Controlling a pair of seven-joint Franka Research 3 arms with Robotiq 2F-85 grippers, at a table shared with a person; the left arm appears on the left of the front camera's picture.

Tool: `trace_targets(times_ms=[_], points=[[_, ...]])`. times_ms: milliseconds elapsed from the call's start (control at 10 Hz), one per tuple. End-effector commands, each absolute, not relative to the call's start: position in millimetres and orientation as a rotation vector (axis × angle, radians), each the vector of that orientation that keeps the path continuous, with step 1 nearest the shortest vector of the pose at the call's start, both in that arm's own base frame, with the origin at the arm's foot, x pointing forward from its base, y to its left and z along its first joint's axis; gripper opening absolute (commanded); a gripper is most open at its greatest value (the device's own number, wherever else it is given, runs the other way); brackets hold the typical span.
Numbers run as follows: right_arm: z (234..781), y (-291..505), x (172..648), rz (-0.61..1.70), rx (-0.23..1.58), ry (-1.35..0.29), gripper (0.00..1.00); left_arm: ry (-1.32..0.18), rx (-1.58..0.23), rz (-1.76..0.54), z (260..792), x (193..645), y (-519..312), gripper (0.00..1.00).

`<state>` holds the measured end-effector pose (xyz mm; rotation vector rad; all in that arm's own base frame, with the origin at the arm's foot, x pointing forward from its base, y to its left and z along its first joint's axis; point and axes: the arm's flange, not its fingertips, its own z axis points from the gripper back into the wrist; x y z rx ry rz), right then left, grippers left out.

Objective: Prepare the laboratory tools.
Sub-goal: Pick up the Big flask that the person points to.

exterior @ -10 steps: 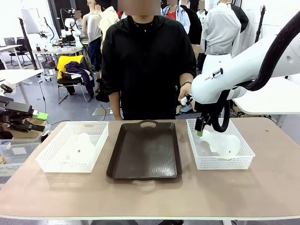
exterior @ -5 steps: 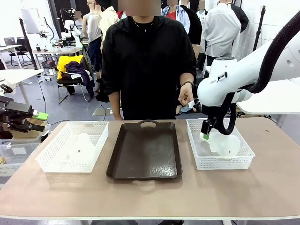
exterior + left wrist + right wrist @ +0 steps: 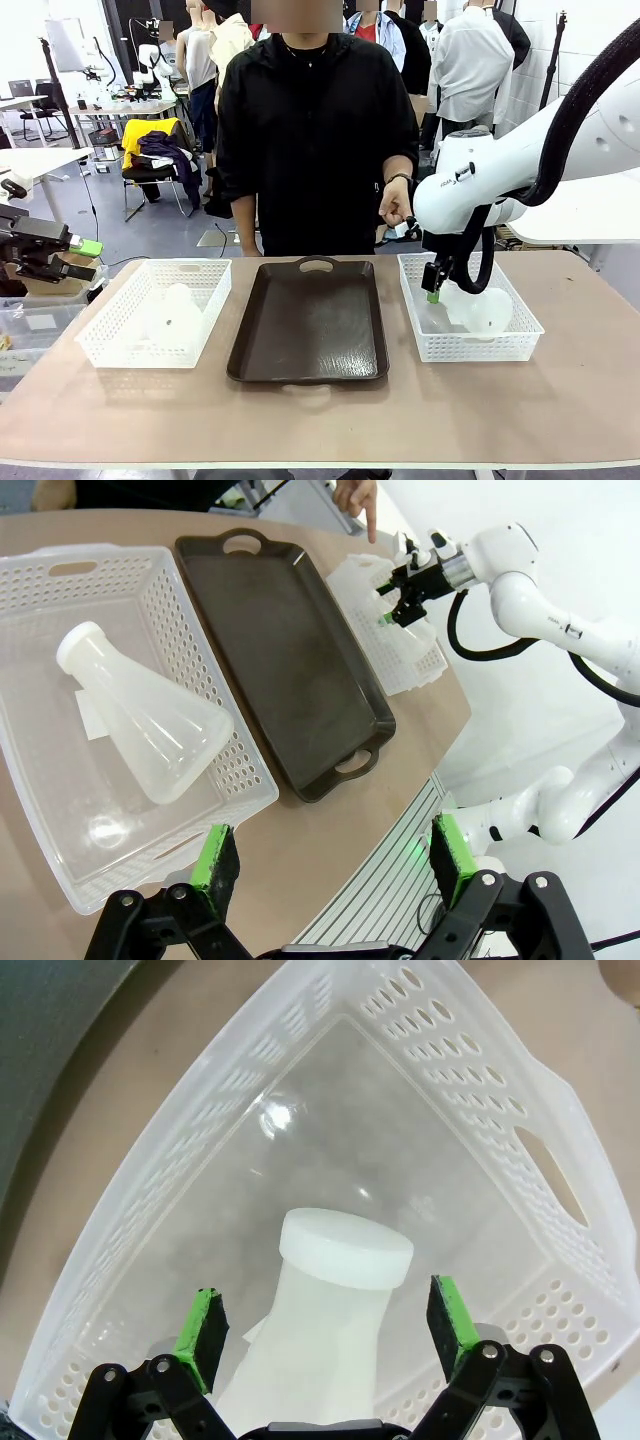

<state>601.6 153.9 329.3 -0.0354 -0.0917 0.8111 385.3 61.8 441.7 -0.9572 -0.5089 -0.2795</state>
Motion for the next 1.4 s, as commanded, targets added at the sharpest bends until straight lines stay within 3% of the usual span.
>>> trace_targets(times_ms=[0, 800, 900, 1300], points=[[328.4, 157.3, 605.9, 0.788, -0.075, -0.074, 1.0, -0.512, -0.961, -0.277, 442.6, 385.4, 62.7, 1.0], [323.1, 162.3, 605.2, 0.771, -0.074, -0.055, 1.0, -0.512, -0.961, -0.277, 442.6, 385.4, 62.7, 1.0], [322.5, 163.5, 605.0, 0.772, -0.069, -0.049, 0.95, -0.512, -0.961, -0.277, 442.6, 385.4, 62.7, 1.0], [320.4, 166.3, 604.4, 0.772, -0.073, -0.049, 0.35, -0.512, -0.961, -0.277, 442.6, 385.4, 62.7, 1.0]])
